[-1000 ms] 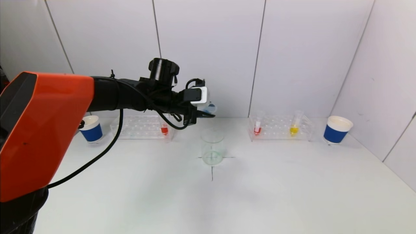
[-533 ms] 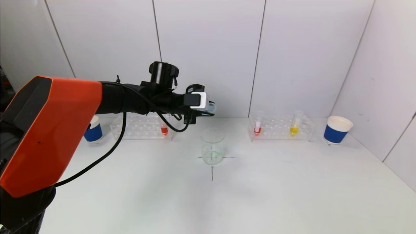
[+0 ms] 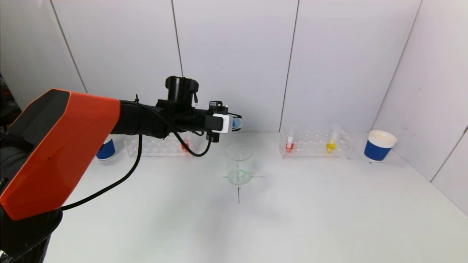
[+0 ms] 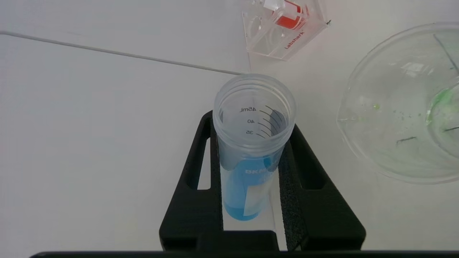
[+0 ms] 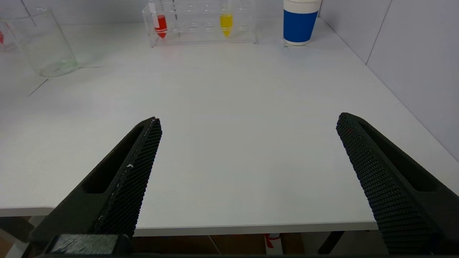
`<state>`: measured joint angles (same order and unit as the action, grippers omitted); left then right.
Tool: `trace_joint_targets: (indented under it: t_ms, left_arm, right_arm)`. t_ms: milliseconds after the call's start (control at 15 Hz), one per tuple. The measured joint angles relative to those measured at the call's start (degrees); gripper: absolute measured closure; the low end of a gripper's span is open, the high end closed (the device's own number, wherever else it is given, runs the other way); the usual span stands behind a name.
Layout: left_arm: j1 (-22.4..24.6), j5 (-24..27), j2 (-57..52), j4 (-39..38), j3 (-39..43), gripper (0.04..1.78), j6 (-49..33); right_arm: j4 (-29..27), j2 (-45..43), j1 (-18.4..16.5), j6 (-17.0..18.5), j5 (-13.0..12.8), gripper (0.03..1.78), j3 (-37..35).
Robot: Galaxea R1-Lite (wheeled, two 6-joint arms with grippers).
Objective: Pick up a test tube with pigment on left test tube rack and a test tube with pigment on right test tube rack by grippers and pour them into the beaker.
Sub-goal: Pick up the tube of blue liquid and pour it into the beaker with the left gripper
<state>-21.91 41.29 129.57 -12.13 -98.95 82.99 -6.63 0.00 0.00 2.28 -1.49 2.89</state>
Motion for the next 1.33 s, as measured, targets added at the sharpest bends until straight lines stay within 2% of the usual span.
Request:
trace_joint_targets:
  t_ms: [400, 1333]
  left_arm:
    - [0.1, 0.0, 0.4, -5.9, 3.1, 1.36, 3.0]
    - [0.1, 0.1, 1.6, -13.1, 6.6, 1.36, 6.1]
  right_arm:
    - [0.0, 0.0, 0.0, 0.0, 0.0, 0.04, 0.0]
    - [0.0, 0.0, 0.0, 0.0, 0.0, 0.04, 0.0]
